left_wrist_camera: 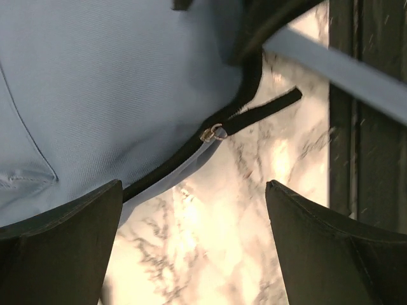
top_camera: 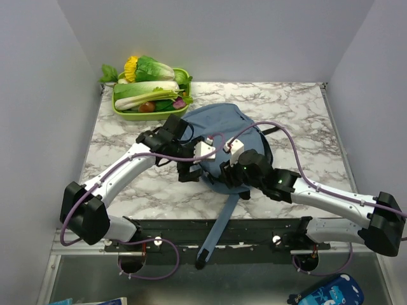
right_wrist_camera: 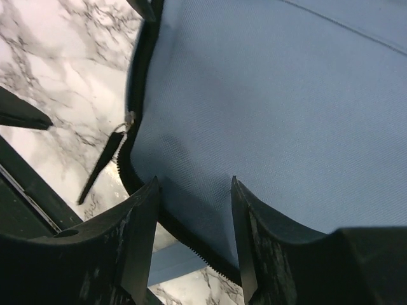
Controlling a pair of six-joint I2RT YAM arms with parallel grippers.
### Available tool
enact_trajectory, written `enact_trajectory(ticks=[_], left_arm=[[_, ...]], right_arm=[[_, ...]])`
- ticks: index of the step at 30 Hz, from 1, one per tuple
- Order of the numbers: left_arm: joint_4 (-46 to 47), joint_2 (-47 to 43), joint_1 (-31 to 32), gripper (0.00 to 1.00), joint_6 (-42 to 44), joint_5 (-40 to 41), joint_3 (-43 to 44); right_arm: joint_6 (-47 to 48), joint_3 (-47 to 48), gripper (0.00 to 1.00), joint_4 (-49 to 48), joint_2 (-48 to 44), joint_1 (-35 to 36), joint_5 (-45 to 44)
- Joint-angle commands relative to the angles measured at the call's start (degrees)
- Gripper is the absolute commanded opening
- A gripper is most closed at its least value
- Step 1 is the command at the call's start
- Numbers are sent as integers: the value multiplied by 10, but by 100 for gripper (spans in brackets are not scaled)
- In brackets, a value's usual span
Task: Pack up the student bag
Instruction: Zip the student bag at the center of the board.
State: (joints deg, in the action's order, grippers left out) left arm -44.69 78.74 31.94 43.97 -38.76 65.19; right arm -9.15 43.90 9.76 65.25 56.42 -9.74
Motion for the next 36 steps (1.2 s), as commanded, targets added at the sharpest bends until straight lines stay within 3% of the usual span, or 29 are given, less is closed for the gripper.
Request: enact_trajectory(ticks=[1,4,6,10,15,20,26,27,31,33,36], left_arm=[[-43,-20,22,99,198,94,2],[-1,-44,22,99,250,134,-23],[77,-64,22,99,275,151,-73],[180,-125,24,99,325,136,-160],[335,-155,46,99,269,134,-245],[443,-156,73,95,233,150,-298],[483,-150,95,64,228,156,-317],[483,-149,98,46,228,154,-320],[473,-154,111,18,228,156,-321],[469,-156,115,13,220,156,-323],[460,-168,122,9,195,159,-321]], right_arm=[[-13,-11,57,3,8,-1,-25],[-10,-9,59,3,-2,-2,-32],[-5,-7,62,5,-10,-3,-30],[1,-13,69,11,-42,-1,-32],[18,-57,69,-11,-110,-1,9],[19,-84,68,-25,-113,-2,19],[29,-99,67,-43,-109,-1,32],[36,-98,67,-45,-103,-2,27],[63,-80,64,-55,-76,-2,-8],[69,-66,59,-62,-56,-3,-26],[73,-54,40,-79,-30,-3,-56]])
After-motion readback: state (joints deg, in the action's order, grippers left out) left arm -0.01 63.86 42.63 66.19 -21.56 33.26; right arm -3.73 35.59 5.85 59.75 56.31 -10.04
